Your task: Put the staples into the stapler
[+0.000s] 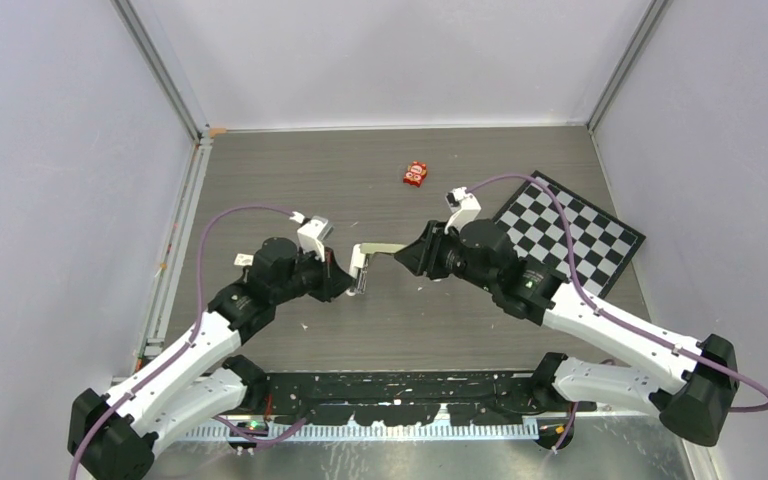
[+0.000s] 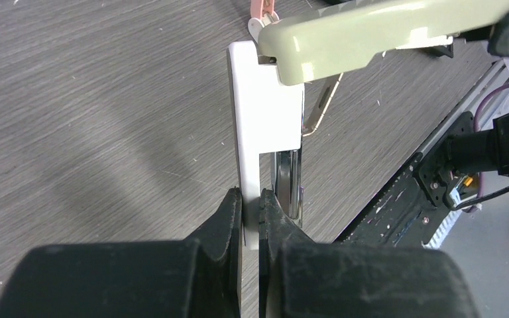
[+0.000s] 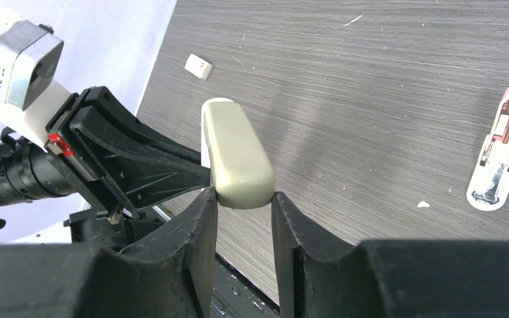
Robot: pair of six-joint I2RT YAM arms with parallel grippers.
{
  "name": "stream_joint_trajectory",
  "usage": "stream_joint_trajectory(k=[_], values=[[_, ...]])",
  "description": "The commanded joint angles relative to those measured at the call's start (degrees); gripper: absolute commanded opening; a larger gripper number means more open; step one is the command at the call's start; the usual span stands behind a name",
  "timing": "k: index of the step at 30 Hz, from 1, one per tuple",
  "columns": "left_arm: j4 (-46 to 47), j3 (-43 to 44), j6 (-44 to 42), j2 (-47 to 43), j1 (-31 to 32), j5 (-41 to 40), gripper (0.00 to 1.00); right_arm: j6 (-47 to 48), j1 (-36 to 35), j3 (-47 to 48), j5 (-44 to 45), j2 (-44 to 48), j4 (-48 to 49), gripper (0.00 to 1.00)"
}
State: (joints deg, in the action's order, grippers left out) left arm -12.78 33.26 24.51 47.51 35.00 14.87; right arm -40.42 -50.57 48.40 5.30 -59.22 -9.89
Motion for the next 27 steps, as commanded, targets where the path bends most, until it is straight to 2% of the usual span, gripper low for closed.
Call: stream_joint_trajectory(k=[1,5,12,17,23,27], values=[[2.6,0.0,-4.7,-2.0,0.8,3.8,0.0,2.1,4.6,1.1,-0.4,-0.1,3.1,0.36],[4.3,-0.5,-4.2,-1.5,0.8,5.1,0.0,2.1,6.5,1.5,-3.5,-1.3,4.5,0.38],[6.9,-1.8,-2.0,-1.0,0.8,5.5,0.0,3.8,7.1,1.6,-6.8,-3.2,5.6,0.47],[8.7,-3.5,-0.5,-1.5,0.9,5.7,0.0,3.9,7.7,2.1,-6.8,-2.9,5.4,0.61],[2.9,-0.5,7.3,-0.5,0.8,-2.6,0.0,1.4,8.1,3.1,-7.5,-2.1,2.3,0.87],[1.9,1.6,15.3,1.0,0.8,-5.3,0.0,-1.8,7.7,1.4,-8.4,-2.1,5.0,0.92]])
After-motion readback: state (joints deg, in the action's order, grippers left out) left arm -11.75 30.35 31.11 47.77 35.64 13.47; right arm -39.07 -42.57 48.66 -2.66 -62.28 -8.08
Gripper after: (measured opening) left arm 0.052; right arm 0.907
